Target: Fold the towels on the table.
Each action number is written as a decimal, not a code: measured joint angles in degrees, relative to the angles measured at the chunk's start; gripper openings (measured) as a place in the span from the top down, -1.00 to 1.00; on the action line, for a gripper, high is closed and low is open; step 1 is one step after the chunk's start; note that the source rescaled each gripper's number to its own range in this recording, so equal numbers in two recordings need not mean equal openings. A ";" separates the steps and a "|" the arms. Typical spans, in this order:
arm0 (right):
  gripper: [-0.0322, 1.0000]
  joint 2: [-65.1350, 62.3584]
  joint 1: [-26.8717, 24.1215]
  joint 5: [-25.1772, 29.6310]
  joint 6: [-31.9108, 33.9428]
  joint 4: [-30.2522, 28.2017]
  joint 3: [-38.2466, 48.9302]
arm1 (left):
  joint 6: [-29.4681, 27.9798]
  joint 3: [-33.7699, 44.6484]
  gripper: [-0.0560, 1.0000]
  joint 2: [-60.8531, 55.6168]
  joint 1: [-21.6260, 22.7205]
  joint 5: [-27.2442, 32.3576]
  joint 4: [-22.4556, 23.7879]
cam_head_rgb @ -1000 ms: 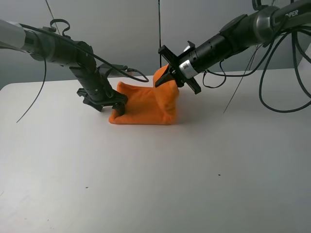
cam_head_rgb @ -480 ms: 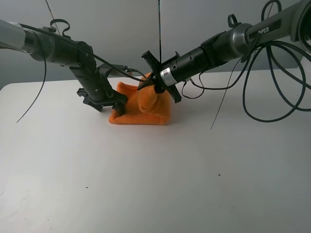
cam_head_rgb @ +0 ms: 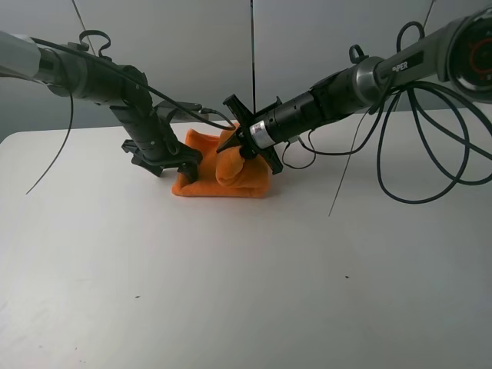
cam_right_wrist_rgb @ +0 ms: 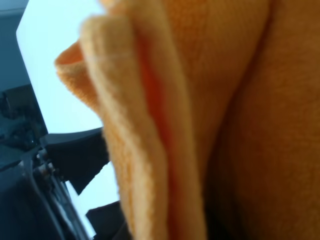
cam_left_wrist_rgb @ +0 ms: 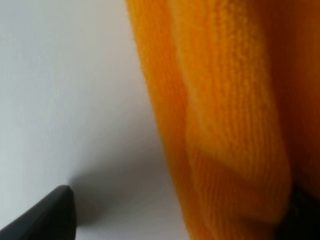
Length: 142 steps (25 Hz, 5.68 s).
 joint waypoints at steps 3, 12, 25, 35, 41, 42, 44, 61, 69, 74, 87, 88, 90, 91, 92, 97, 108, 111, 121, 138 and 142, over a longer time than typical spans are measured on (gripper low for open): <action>0.86 0.00 0.00 -0.57 -0.21 0.00 0.00 | 0.00 0.00 -1.00 -0.36 0.00 0.00 0.14; 0.86 0.00 0.00 -1.02 -1.22 0.37 0.00 | -3.59 0.45 -1.00 -9.44 2.78 3.26 9.78; -0.94 -1.87 0.25 6.37 -14.87 14.92 0.00 | -5.38 0.45 -1.00 -26.08 4.23 3.83 11.01; -1.00 -2.79 6.58 3.66 -14.83 10.97 0.00 | -5.49 0.45 -1.00 -29.12 4.59 7.14 10.82; -1.00 -3.55 8.06 2.86 -16.19 7.89 0.00 | -5.85 0.45 -1.00 -29.54 4.59 10.13 10.24; -1.00 -4.30 7.68 2.76 -17.01 7.78 0.00 | -6.27 0.45 -1.00 -29.80 4.59 10.51 10.24; -1.00 -6.63 6.42 2.76 -17.61 6.26 0.00 | -6.81 0.45 -1.00 -31.62 4.68 11.94 10.11; -1.00 -58.75 -14.25 -2.27 6.98 -63.54 28.48 | -1.42 35.35 -1.00 -70.72 18.77 10.47 -0.35; -1.00 -93.15 -14.25 1.31 11.56 -71.97 44.90 | -1.53 42.76 -1.00 -100.75 18.86 12.46 -1.50; -1.00 -113.02 -14.25 9.80 11.56 -72.85 51.02 | -1.79 43.04 -1.00 -112.81 18.86 18.56 0.92; -1.00 -137.09 -14.25 19.02 12.14 -79.97 61.44 | -1.38 53.24 -1.00 -122.24 18.86 26.85 5.01; -1.00 -137.20 -14.25 19.17 12.87 -80.13 61.73 | -1.38 54.60 -1.00 -123.05 18.86 26.85 5.01; -1.00 -137.20 -14.25 19.17 13.58 -80.13 61.73 | -0.69 57.17 -1.00 -124.83 18.86 26.28 5.01; -1.00 -137.24 -14.25 19.17 13.88 -80.13 61.73 | -0.11 58.09 -1.00 -125.89 18.86 25.80 5.01; -1.00 -137.35 -14.25 19.17 14.32 -80.13 61.73 | 0.44 59.11 -1.00 -126.92 18.86 25.16 5.01; -1.00 -137.47 -14.25 19.17 15.25 -78.48 61.73 | 1.56 59.98 -1.00 -130.56 18.86 23.97 4.85; -1.00 -137.47 -14.25 19.17 16.14 -77.15 61.73 | -1.27 60.11 -1.00 -130.85 18.52 23.90 4.35; -1.00 -137.47 -14.25 19.17 16.02 -77.15 61.73 | -1.27 60.11 -1.00 -130.85 18.52 23.90 4.35; -1.00 -137.47 -23.77 19.17 15.25 -77.15 61.73 | -1.27 60.11 -1.00 -130.85 20.63 23.90 4.35; -1.00 -137.47 -26.78 19.17 14.18 -77.29 61.73 | -1.27 60.11 -1.00 -130.85 20.63 23.90 4.35; -1.00 -137.47 -26.78 19.17 14.18 -77.29 61.73 | -1.27 60.11 -1.00 -130.85 20.63 23.90 4.35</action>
